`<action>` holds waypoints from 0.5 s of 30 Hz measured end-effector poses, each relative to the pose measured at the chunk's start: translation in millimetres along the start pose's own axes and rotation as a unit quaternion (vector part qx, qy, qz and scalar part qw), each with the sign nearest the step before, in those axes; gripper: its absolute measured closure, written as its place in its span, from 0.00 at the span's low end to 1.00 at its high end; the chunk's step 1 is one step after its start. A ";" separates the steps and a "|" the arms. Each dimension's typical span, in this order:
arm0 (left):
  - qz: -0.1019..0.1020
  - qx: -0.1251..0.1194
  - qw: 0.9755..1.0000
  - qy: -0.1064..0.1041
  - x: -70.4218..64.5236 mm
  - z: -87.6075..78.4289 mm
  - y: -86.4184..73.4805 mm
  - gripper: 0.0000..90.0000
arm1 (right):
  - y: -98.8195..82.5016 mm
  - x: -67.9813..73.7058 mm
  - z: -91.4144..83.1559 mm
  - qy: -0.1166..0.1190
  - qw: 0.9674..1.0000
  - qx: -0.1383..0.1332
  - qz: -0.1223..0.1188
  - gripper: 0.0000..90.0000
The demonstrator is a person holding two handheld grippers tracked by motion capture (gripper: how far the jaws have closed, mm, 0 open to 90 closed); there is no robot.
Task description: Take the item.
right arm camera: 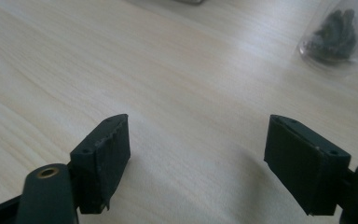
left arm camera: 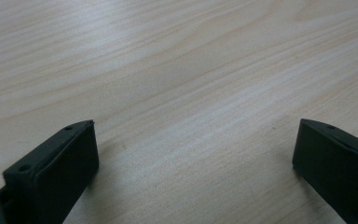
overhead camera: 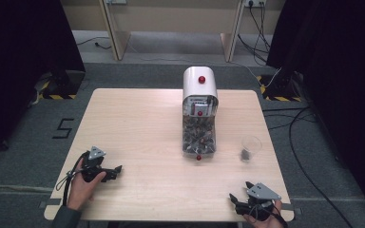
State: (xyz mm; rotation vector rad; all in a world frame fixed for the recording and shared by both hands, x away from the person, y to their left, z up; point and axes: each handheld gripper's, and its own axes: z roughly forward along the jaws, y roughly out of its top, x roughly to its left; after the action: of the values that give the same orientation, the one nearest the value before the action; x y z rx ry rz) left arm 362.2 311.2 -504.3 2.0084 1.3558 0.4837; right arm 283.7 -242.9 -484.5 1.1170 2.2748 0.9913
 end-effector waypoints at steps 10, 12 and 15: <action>0.000 0.000 1.000 0.000 0.0 0.0 0.0 0.00 | -10.4 -0.6 -2.5 0.020 0.999 0.003 0.025 0.17; 0.000 0.000 1.000 0.000 0.0 0.0 0.0 0.00 | -10.6 -0.6 -2.6 0.020 0.999 0.002 0.025 0.17; 0.000 0.000 1.000 0.000 0.0 0.0 0.0 0.00 | -10.7 -0.6 -2.5 0.021 0.999 0.002 0.025 0.17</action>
State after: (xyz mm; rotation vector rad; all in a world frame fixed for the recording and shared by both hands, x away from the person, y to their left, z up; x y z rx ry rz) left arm 362.2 311.2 -504.3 2.0086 1.3558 0.4839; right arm 277.0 -248.9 -490.8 1.1712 2.2931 1.0390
